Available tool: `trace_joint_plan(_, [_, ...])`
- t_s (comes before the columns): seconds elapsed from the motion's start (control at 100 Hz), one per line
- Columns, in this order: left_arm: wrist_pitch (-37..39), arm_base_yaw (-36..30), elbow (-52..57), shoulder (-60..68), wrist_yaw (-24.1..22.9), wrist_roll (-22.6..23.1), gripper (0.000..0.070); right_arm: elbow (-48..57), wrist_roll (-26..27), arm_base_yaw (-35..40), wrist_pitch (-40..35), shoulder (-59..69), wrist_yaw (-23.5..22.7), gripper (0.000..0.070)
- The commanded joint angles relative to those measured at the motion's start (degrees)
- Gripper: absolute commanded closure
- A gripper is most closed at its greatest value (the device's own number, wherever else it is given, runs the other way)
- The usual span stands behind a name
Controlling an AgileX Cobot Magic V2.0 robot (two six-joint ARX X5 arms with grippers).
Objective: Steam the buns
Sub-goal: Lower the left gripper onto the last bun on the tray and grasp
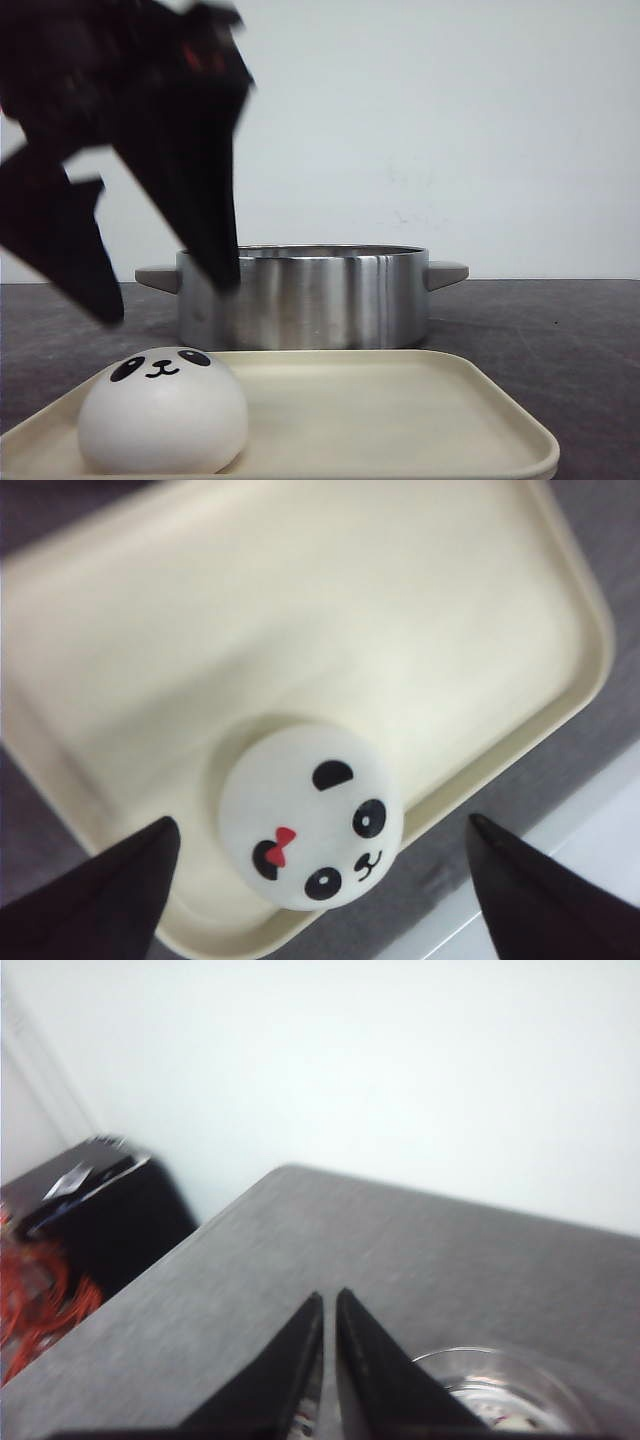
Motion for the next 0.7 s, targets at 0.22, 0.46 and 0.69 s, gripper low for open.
trace_joint_plan(0.22, [2.64, -1.66, 0.7, 9.18, 0.04, -0.44, 0.0143, 0.7, -0.17, 0.57, -2.43, -1.66, 2.86, 0.0687])
trace_joint_plan(0.46, [2.6, -1.68, 0.7, 11.87, -0.2, 0.76, 0.0602, 0.7, -0.17, 0.61, -5.11, -1.64, 2.84, 0.0687])
trace_joint_plan(0.69, [2.51, -2.1, 3.98, 7.72, -0.15, 2.43, 0.069, 0.7, -0.22, 0.61, -6.19, -1.64, 2.84, 0.0687])
